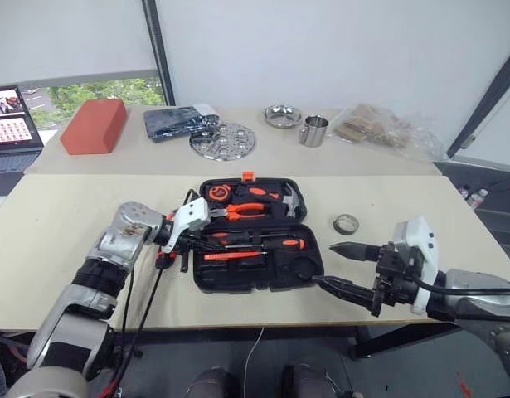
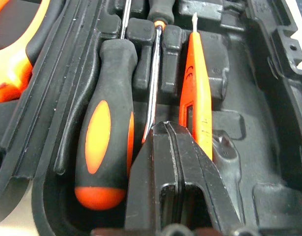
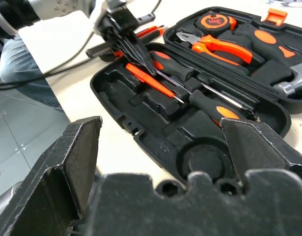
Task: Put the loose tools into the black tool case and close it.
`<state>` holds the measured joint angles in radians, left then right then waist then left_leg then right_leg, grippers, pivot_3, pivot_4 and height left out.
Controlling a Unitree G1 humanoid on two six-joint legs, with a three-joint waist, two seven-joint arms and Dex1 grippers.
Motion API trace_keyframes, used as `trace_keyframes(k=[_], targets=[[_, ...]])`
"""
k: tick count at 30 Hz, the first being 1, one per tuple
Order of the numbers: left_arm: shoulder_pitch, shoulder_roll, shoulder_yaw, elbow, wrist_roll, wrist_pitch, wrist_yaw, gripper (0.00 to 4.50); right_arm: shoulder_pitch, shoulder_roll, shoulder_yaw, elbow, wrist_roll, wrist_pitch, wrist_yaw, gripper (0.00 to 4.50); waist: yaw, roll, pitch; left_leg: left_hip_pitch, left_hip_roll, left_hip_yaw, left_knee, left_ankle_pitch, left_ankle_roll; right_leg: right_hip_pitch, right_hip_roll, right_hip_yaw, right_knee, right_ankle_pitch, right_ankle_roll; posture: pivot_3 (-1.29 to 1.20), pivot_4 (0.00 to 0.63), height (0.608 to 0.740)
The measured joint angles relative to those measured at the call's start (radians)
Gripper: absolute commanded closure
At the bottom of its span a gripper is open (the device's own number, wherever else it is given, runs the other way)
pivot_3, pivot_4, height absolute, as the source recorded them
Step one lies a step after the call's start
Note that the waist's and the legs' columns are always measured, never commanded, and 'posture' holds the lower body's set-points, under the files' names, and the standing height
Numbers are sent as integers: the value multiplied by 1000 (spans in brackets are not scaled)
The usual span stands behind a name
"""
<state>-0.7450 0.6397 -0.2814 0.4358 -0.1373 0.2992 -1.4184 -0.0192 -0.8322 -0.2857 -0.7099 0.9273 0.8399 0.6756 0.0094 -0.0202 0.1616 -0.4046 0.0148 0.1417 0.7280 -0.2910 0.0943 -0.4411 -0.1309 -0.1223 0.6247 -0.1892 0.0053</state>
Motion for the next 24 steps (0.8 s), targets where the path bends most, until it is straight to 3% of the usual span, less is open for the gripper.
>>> trace_keyframes(k=[16, 24], targets=[[-60, -137, 60, 43, -68, 125, 14, 4470, 26, 0, -3, -5, 0, -4, 1, 0, 9, -1, 1, -3, -1, 0, 1, -1, 1, 0, 0, -1, 0, 0, 1, 0, 150, 734], [-16, -119, 28, 15, -10, 57, 42, 4470, 27, 0, -1, -8, -1, -4, -1, 0, 5, -1, 0, -1, 0, 0, 1, -1, 1, 0, 0, 0, -1, 0, 1, 0, 150, 734]])
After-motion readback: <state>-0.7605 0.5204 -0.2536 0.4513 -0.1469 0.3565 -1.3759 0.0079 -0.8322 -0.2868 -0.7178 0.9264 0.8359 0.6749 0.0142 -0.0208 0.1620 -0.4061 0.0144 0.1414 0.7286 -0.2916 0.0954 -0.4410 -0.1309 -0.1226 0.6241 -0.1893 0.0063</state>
